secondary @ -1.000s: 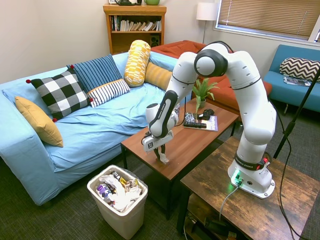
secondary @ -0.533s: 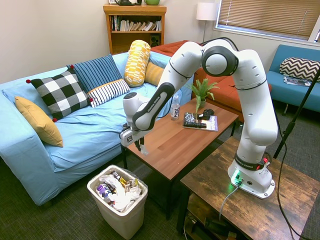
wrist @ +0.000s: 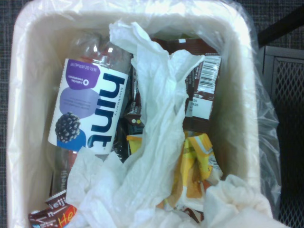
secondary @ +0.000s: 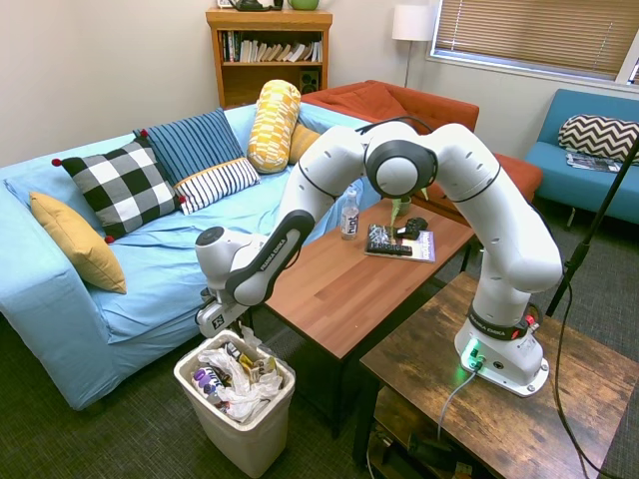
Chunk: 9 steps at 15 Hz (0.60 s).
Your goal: Throw the tissue in the trash bin
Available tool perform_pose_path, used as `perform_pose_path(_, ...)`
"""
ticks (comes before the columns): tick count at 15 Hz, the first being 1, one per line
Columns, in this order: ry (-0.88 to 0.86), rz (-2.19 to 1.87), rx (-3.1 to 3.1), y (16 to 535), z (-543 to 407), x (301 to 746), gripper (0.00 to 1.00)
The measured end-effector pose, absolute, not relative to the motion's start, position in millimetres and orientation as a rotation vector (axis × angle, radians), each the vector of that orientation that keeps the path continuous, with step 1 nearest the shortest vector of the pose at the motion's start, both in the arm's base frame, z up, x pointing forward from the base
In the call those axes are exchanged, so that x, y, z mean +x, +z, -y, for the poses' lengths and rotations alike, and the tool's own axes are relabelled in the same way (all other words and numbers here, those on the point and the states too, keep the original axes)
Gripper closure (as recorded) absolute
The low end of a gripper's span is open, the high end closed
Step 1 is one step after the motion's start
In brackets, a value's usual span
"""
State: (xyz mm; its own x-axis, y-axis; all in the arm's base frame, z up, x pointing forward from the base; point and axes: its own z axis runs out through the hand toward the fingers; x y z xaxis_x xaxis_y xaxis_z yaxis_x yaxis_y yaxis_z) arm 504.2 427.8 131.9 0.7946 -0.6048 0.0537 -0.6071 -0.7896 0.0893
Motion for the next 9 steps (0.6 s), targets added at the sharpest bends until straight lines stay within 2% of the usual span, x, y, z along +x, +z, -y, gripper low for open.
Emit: perform_pose_path(9, 0.06, 0.971, 2.869, 119.7, -433.4, 513.9, 0.0)
